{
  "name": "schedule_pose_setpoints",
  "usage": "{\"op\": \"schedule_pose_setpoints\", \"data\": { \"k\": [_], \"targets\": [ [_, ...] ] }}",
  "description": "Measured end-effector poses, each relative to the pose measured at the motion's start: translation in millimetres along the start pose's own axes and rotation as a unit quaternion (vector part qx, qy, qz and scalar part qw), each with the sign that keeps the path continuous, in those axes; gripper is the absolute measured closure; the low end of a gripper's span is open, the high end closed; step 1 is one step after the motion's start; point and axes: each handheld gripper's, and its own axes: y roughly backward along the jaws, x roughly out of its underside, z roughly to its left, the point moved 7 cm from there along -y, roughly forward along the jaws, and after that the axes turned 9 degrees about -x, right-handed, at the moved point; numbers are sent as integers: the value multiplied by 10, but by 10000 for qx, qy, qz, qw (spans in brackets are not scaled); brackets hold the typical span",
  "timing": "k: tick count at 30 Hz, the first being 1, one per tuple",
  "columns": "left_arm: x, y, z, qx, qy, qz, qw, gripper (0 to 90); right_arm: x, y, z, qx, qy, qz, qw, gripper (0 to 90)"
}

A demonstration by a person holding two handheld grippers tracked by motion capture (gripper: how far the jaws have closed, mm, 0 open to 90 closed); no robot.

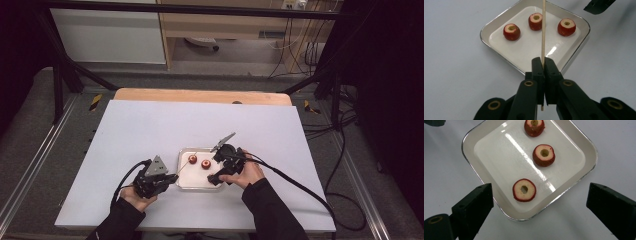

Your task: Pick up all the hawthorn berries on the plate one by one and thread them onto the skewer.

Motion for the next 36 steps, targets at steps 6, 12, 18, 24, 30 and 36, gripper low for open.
{"op": "schedule_pose_setpoints", "data": {
  "k": [6, 12, 18, 24, 30, 36],
  "targets": [
    [2, 1, 5, 0, 18, -7, 10000, 880, -41, -38, -23, -78, -194, 88, 9997, 143],
    [-1, -7, 17, -21, 34, 3, 10000, 880, -62, -99, -10, -199, -471, 206, 9985, 249],
    [-6, -7, 10, -22, 5, 16, 10000, 880, -37, -186, 16, -397, -860, 362, 9948, 315],
    [0, -7, 12, -20, 18, 19, 10000, 880, -41, -257, 12, -427, -1271, 300, 9905, 386],
    [-2, -4, 4, -22, -11, 19, 10000, 880, -15, -299, 13, -328, -1606, 395, 9857, 447],
    [-2, -9, 1, -13, -1, 21, 10000, 880, -14, -318, 25, -418, -1864, 406, 9808, 483]
  ]
}}
